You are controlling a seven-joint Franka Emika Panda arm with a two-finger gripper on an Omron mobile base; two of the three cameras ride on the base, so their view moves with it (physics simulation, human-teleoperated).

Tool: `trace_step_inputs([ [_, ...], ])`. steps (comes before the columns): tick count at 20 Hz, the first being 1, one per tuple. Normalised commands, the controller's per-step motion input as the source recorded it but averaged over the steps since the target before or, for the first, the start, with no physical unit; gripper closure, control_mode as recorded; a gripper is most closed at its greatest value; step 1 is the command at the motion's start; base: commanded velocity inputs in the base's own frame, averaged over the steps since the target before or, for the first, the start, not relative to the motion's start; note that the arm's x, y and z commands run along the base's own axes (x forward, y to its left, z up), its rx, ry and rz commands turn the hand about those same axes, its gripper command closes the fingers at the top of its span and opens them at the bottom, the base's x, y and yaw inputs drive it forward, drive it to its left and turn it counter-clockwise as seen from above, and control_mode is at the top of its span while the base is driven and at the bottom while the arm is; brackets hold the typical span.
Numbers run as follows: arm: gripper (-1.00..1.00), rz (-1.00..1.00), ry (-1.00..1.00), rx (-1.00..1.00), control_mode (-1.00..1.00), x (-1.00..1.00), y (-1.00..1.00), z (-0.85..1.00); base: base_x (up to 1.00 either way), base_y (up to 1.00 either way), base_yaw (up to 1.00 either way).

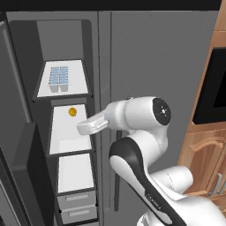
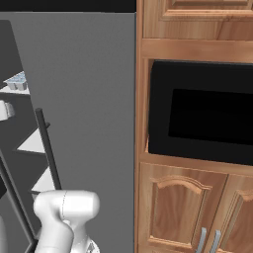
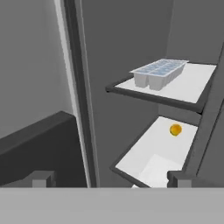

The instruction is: Open the freezer door, pick up the ice cube tray from the freezer, and place it on the dining counter.

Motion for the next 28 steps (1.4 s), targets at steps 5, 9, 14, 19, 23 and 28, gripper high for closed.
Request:
trace_step_inputs([
  [5,-1.0,-0.26,0.19,-0.08,-1.0,-0.12,-0.36,0.15,0.0,0.0,0.0],
  [9,-1.0,-0.24,0.16,-0.06,-1.0,-0.2,-0.41,0.18,0.0,0.0,0.0],
  [14,-1.0,-0.15,0.11,-0.02,-1.0,-0.27,-0.63,0.04,0.0,0.0,0.0],
  [19,-1.0,-0.05,0.05,0.0,-1.0,-0.08,-0.8,0.0,0.0,0.0,0.0],
  [23,-1.0,-0.04,0.05,0.0,-1.0,0.0,-0.69,0.0,0.0,0.0,0.0],
  [28,-1.0,-0.05,0.05,-0.01,-1.0,0.0,-0.49,0.0,0.0,0.0,0.0],
])
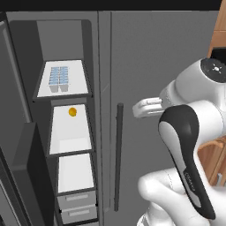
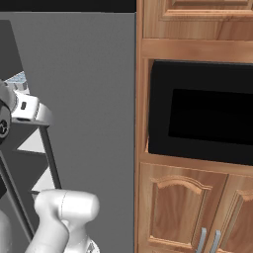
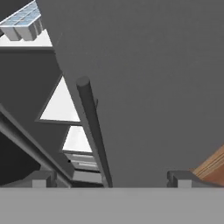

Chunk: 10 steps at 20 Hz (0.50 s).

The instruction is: Open the freezer door, pick up the ice cube tray from the freezer, and place it on the dining counter.

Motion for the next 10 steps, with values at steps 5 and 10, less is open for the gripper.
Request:
trace_step_inputs([
  [5,-1.0,-0.01,0.03,0.0,-1.0,0.0,-0.34,-0.08,0.0,0.0,0.0],
  [10,-1.0,0.0,0.0,-0.03,-1.0,0.0,-0.34,-0.26,0.0,0.0,0.0],
])
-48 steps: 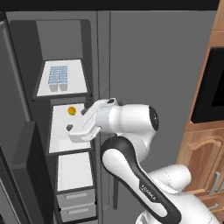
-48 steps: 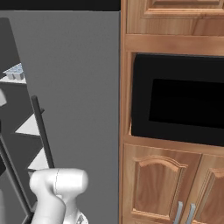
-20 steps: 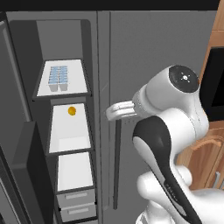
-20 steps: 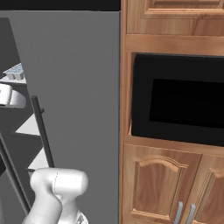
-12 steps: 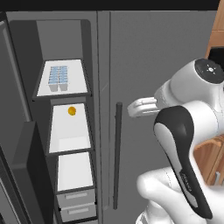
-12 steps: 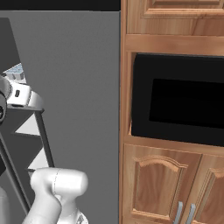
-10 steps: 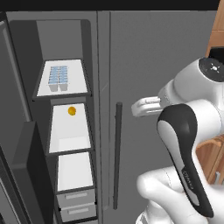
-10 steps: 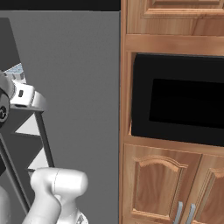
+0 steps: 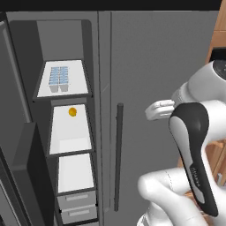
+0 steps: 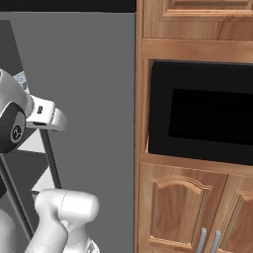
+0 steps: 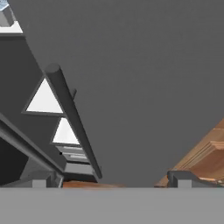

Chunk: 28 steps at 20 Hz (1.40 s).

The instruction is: Open the freezer door, pick up the ice cube tray from the freezer, and place it on the dining counter.

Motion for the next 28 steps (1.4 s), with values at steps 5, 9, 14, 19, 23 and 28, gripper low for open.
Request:
trace_step_inputs([
  [5,-1.0,0.0,0.0,-0.1,-1.0,0.0,-0.34,-0.36,0.0,0.0,0.0],
  [9,-1.0,0.0,0.0,-0.05,-1.0,0.0,-0.33,-0.25,0.0,0.0,0.0],
  [14,-1.0,0.0,0.0,0.0,-1.0,0.0,-0.08,-0.14,0.0,0.0,0.0],
  [19,-1.0,-0.01,0.0,0.0,-1.0,0.0,0.0,-0.02,0.0,0.0,0.0],
  [23,-1.0,-0.07,0.0,0.01,-1.0,0.0,0.0,0.0,0.0,0.0,0.0],
  [28,-1.0,-0.06,0.0,0.01,-1.0,0.0,0.0,0.0,0.0,0.0,0.0],
])
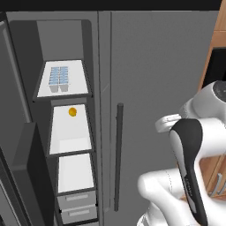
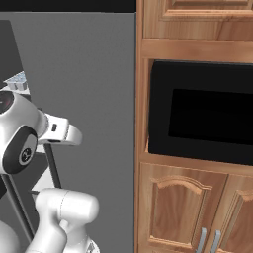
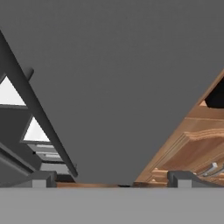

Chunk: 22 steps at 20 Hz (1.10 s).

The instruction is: Open the freezer door, pick up the ice cube tray from the freezer, and place it on the dining counter.

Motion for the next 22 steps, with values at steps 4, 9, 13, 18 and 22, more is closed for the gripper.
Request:
trace_step_inputs([
  [4,-1.0,0.0,0.0,0.0,-1.0,-0.02,0.0,0.0,0.0,0.0,0.0],
  [9,-1.0,0.0,0.0,0.01,-1.0,-0.04,0.0,0.0,0.0,0.0,0.0],
  [13,-1.0,-0.01,0.0,0.01,-1.0,-0.06,0.0,0.0,0.0,0.0,0.0],
  [18,-1.0,0.0,0.0,0.0,-1.0,-0.05,0.0,0.0,0.0,0.0,0.0],
  [22,-1.0,0.0,0.0,0.0,1.0,-0.01,0.0,0.0,-0.01,0.0,0.0],
])
